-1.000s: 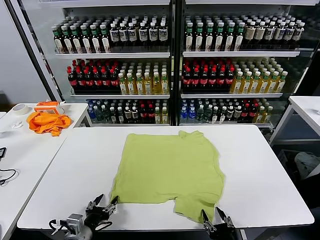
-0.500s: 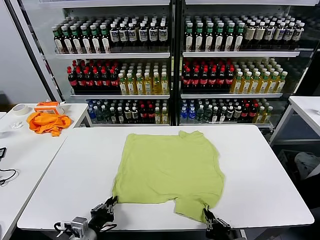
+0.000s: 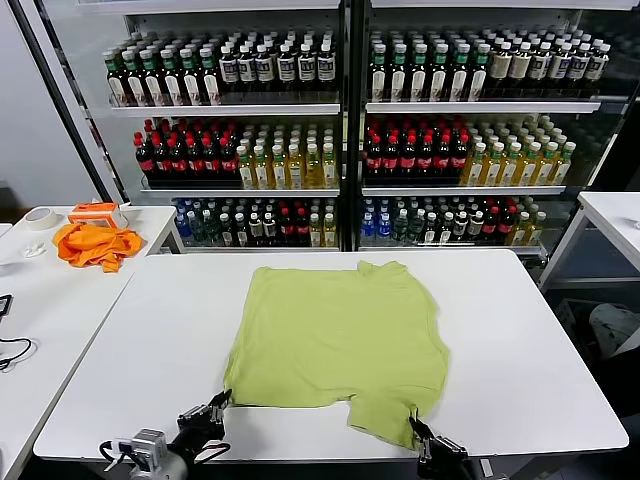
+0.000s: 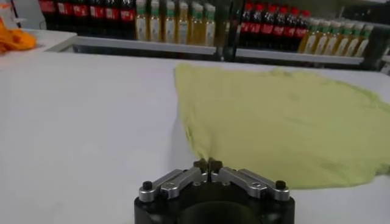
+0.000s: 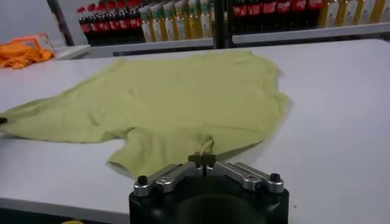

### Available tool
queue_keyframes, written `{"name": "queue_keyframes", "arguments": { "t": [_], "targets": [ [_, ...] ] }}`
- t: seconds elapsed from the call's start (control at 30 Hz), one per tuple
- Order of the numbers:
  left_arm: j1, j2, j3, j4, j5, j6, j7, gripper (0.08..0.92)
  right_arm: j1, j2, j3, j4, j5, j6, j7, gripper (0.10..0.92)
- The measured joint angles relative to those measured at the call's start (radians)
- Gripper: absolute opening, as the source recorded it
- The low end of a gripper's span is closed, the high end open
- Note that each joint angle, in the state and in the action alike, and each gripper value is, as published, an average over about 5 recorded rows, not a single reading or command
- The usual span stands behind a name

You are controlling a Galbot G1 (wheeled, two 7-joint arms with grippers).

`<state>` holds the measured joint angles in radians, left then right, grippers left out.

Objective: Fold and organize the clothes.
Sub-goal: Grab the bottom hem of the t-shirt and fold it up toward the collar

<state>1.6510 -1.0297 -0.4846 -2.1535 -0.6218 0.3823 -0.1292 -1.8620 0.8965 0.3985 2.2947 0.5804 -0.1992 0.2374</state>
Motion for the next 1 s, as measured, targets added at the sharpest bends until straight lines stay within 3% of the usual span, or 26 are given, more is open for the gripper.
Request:
{"name": "queue_keyframes", "arguments": {
  "t": [0.4, 1.0],
  "targets": [
    [0.114, 0.046, -0.074, -0.1, -0.047, -0.002, 0.01, 0.085, -0.091, -0.008, 0.054, 0.047, -0.007, 0.007, -0.017, 0.131],
    [0.127, 0.061, -0.093, -0.065, -0.054, -0.029, 0.048, 0.085, 0.071, 0.027, -0.083, -0.051, -0.059, -0.053, 0.065, 0.646]
  ]
}}
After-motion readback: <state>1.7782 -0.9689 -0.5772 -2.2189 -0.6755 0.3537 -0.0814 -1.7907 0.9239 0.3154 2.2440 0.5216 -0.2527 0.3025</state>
